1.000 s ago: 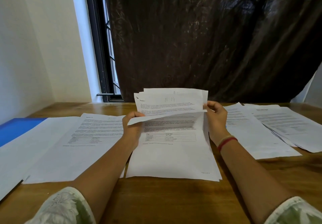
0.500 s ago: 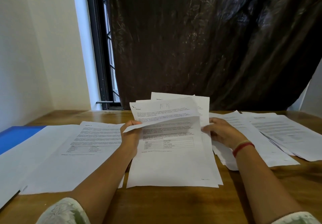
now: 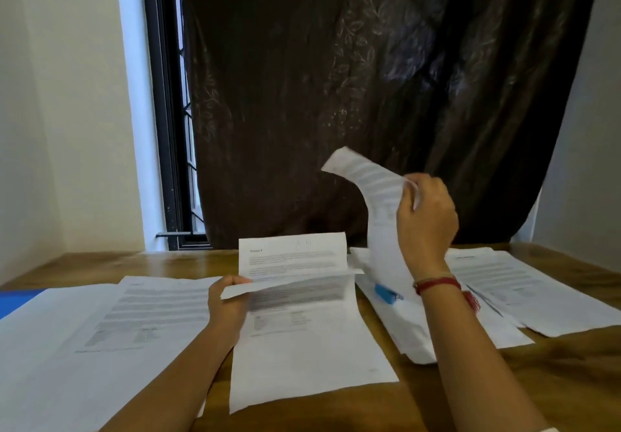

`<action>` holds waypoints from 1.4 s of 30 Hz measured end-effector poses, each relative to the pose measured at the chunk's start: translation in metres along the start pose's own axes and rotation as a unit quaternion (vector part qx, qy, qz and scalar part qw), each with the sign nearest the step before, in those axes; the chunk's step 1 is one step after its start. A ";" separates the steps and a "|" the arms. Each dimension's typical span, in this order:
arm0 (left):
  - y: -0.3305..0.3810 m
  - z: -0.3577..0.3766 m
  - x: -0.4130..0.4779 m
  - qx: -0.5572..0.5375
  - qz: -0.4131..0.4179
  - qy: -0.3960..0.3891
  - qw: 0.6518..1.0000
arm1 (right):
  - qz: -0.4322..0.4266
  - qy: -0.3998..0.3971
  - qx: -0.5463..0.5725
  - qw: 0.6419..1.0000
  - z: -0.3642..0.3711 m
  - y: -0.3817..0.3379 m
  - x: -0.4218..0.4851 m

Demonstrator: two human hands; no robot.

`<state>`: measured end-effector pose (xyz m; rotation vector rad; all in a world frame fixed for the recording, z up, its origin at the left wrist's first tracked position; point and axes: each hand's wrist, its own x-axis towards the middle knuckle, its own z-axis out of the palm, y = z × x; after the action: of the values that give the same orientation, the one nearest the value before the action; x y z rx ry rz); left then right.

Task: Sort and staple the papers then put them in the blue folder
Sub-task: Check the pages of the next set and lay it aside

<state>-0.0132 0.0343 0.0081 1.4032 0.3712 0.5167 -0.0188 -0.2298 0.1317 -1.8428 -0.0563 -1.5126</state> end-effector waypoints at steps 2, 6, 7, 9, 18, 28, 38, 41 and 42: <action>0.001 0.002 -0.001 0.012 0.006 0.005 1.000 | -0.063 0.033 0.023 0.997 0.001 -0.015 0.018; 0.002 0.003 -0.003 0.038 0.020 0.000 0.999 | -0.037 0.051 0.175 0.983 -0.004 -0.047 0.059; 0.002 0.003 -0.004 0.043 0.023 -0.003 0.999 | -0.018 0.042 0.212 0.976 -0.004 -0.051 0.067; 0.003 0.003 -0.004 0.046 0.019 -0.007 0.999 | 0.025 0.021 0.268 0.963 -0.003 -0.054 0.078; 0.003 0.001 0.001 0.049 -0.006 -0.020 0.999 | 0.171 -0.074 0.323 0.928 0.034 0.001 0.044; 0.010 0.000 0.007 0.014 -0.073 -0.022 0.997 | 0.298 -0.085 0.336 0.889 0.048 0.047 0.004; 0.008 -0.003 0.000 0.006 -0.062 -0.038 0.997 | 0.320 -0.106 0.335 0.880 0.052 0.056 0.019; 0.009 -0.002 0.001 0.000 -0.061 -0.044 0.997 | 0.303 -0.186 0.288 0.889 0.056 0.056 0.017; 0.009 -0.002 0.001 -0.003 -0.062 -0.041 0.997 | 0.298 -0.204 0.272 0.892 0.057 0.056 0.015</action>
<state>-0.0146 0.0374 0.0163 1.3807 0.3863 0.3573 0.0591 -0.2448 0.1143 -1.4876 -0.0917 -0.5865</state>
